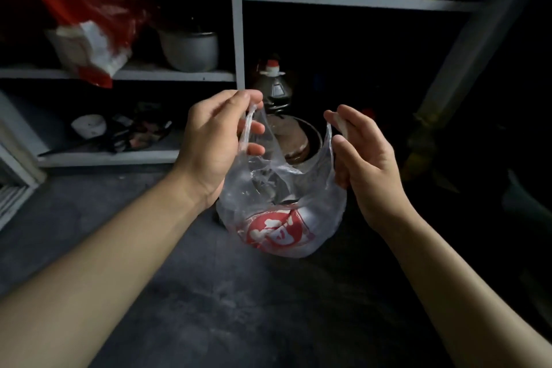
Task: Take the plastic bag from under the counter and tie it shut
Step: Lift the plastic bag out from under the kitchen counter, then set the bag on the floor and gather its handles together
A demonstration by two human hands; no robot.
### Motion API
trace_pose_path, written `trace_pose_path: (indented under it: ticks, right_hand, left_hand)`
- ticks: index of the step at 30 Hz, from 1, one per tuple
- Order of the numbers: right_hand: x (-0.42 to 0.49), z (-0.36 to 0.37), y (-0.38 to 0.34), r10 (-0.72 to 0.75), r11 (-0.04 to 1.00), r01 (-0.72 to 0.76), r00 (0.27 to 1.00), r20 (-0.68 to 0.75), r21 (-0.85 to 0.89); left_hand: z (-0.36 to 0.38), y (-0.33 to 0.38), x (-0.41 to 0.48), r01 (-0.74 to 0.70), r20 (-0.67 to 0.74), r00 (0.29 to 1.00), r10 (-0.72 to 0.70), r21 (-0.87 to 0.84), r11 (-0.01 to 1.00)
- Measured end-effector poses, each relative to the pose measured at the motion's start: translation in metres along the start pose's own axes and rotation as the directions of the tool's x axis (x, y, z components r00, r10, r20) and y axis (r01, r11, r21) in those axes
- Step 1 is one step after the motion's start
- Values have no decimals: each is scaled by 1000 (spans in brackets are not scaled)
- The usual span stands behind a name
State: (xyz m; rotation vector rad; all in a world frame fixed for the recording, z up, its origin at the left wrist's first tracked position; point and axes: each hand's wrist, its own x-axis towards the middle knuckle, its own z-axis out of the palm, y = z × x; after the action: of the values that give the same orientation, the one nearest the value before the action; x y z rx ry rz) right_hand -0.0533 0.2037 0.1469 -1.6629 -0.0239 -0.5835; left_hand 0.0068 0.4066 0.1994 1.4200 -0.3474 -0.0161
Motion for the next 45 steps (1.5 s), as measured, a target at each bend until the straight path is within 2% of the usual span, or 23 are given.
trace_pose_path:
  ticks: [10,15,25,36,40,45]
  right_hand:
    - [-11,63,64,83,996,-88,990,110,33]
    - [-25,99,103,154,980,-174,972,177,100]
    - [-49,140,156,251,960,-271,945,210,71]
    - [-79,142,195,414,906,-367,872,262,-211]
    - [-87,142,197,377,899,-286,890,256,-331]
    - [-94,146,195,315,843,-155,918,239,-515]
  left_hand:
    - [-70,-75,-7,2,-102,995,0,19,1000]
    - [-115,-116,-19,65,-177,983,-57,42,997]
    - [-161,-173,-52,154,-315,940,-129,58,986]
    - [-184,-213,-82,289,-305,927,-219,211,934]
    - [-183,-222,-85,281,-311,930,-195,261,924]
    - [-186,-236,-90,223,-276,952,-133,330,917]
